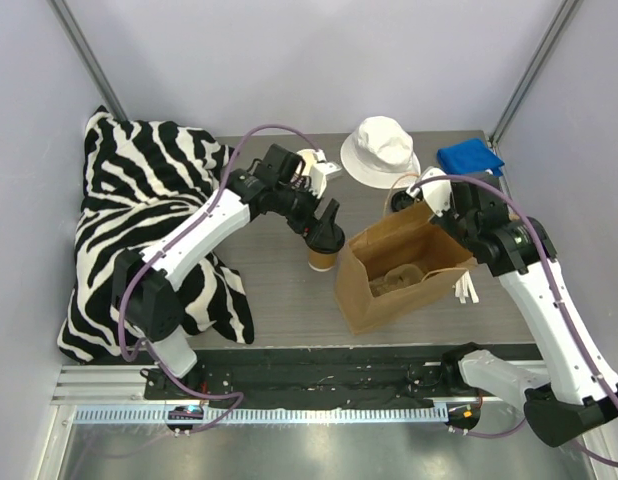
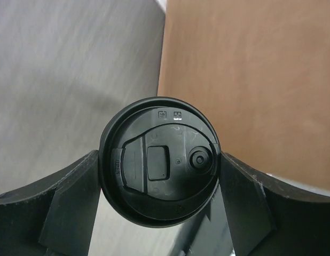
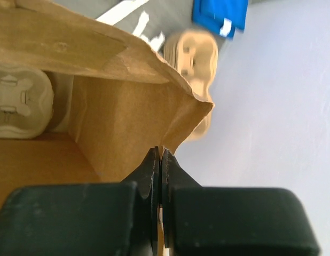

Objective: Pack the takeout coffee

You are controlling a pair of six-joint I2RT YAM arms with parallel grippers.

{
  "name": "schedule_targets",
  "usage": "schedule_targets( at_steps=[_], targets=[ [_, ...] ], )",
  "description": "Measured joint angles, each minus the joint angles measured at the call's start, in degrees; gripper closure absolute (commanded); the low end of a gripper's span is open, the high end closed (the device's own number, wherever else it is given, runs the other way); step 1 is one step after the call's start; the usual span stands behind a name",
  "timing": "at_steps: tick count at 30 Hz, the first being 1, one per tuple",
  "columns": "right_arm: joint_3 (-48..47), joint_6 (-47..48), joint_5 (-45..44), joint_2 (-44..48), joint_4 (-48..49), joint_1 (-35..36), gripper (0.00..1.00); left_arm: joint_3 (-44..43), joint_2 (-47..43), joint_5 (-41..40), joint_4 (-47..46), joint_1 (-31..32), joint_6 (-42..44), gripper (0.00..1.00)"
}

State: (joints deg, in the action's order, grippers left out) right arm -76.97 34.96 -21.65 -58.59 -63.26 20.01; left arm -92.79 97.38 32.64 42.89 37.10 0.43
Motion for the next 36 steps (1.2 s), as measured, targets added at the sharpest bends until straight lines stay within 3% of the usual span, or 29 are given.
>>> schedule_targets(
  at_steps=[9,19,29,36],
  targets=[
    [2.5,9.1,7.9,-4.4,12.9,0.0,0.99,9.1,-6.2,-0.9,1.5,-7.0,-1.4,0.53],
    [7.8,21.2,19.8,-5.9,22.6,-0.2,0.99,22.0,-13.9,-3.6,-5.9,-7.5,7.6,0.46],
    [1.7,19.1,29.9,-12.6,25.7,-0.2,0.99,33.5,-19.1,-5.2,-13.0,-7.6,7.5,0.43],
    [0.0,18.2,33.0,-13.0,23.8,-0.1,0.99,34.2,-19.3,-5.9,-14.1,-7.6,8.2,0.43]
  ],
)
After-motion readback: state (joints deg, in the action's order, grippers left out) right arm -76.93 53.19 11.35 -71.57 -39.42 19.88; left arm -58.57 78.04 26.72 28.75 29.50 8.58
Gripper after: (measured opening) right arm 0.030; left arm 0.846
